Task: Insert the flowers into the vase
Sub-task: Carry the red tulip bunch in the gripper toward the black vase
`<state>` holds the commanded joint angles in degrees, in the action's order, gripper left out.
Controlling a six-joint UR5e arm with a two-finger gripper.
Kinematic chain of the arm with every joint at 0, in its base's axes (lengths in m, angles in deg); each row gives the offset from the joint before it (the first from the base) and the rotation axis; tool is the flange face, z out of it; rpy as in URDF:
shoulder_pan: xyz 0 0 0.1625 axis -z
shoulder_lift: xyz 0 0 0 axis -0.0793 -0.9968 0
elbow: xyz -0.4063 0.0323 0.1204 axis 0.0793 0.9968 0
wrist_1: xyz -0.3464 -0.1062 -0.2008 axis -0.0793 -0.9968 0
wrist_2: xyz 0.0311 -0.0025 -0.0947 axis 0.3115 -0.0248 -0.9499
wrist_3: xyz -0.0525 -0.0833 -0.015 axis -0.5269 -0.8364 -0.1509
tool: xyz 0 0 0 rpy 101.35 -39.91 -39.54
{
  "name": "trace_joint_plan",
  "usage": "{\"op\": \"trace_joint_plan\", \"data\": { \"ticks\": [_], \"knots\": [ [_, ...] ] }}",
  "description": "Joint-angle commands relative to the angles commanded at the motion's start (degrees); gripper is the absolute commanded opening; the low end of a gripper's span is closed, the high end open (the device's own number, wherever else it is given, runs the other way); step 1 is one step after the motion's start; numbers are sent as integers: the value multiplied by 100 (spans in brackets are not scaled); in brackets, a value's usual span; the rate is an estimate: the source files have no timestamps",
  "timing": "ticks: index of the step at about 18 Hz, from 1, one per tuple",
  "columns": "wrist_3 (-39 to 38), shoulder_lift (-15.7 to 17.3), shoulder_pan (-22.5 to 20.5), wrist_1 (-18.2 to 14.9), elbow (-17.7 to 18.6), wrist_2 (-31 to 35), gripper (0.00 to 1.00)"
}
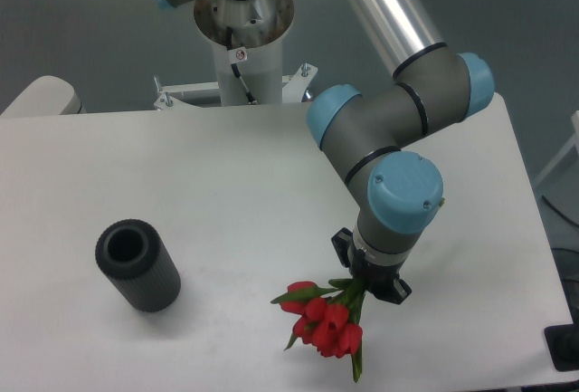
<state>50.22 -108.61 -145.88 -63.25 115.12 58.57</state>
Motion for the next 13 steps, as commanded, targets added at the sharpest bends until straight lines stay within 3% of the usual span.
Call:
{"op": "trace_joint_plan", "data": {
  "ticks": [6,9,13],
  "knots": [
    [-175,44,176,-9,9,-52,4],
    [-684,88,229,44,0,-394,4],
    [-712,272,212,70,-9,-1140,3]
  ]
}}
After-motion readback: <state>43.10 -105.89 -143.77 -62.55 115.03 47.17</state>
